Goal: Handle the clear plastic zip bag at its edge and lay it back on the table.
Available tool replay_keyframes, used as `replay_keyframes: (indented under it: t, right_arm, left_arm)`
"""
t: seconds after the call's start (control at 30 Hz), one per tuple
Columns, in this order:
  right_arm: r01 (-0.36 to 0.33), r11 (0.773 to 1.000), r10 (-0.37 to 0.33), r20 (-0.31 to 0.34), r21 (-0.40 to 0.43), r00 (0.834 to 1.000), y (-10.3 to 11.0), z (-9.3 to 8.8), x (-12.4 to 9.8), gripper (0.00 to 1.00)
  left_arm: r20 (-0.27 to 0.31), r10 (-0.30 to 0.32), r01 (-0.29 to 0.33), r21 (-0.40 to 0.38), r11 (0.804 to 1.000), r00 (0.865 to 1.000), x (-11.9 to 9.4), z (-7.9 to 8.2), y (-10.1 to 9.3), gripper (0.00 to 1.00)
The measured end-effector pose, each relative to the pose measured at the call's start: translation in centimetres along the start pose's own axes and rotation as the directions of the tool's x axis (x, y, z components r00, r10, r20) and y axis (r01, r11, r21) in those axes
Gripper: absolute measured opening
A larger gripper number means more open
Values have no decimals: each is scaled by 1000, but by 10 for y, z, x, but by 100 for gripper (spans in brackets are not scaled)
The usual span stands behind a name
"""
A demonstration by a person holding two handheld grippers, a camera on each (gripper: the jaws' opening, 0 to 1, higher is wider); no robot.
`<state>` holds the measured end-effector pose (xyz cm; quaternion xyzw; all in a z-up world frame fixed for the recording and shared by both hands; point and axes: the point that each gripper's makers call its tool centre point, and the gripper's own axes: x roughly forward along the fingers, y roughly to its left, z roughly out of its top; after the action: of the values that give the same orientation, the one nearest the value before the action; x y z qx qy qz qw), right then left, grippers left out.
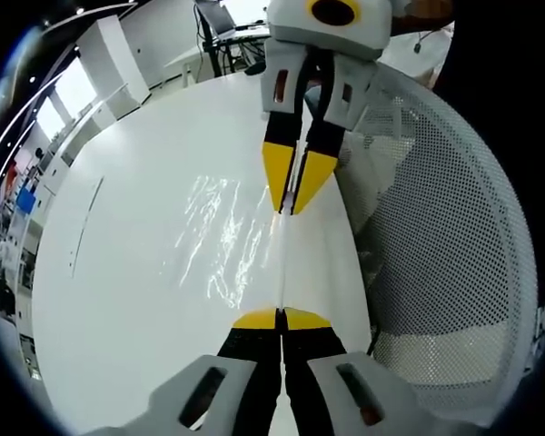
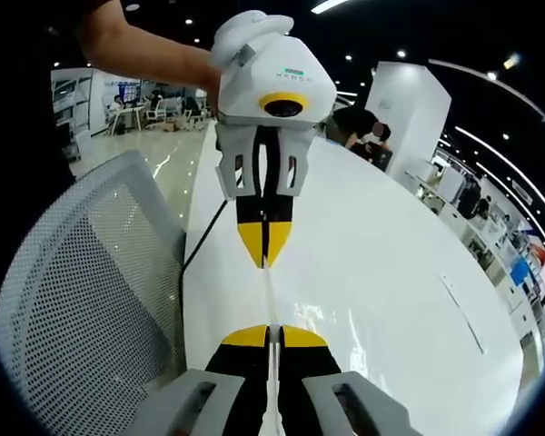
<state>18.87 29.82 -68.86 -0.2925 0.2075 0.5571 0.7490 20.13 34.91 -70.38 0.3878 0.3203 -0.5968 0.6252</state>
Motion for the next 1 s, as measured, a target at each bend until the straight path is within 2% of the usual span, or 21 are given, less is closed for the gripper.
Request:
replay_keyframes:
  t: [1.0]
  right_arm:
    - [-8, 1000, 8, 8, 4, 1000, 1, 1, 1, 0]
  left_arm:
    - [4, 0, 0, -8, 1000, 1000, -2, -2, 1, 0]
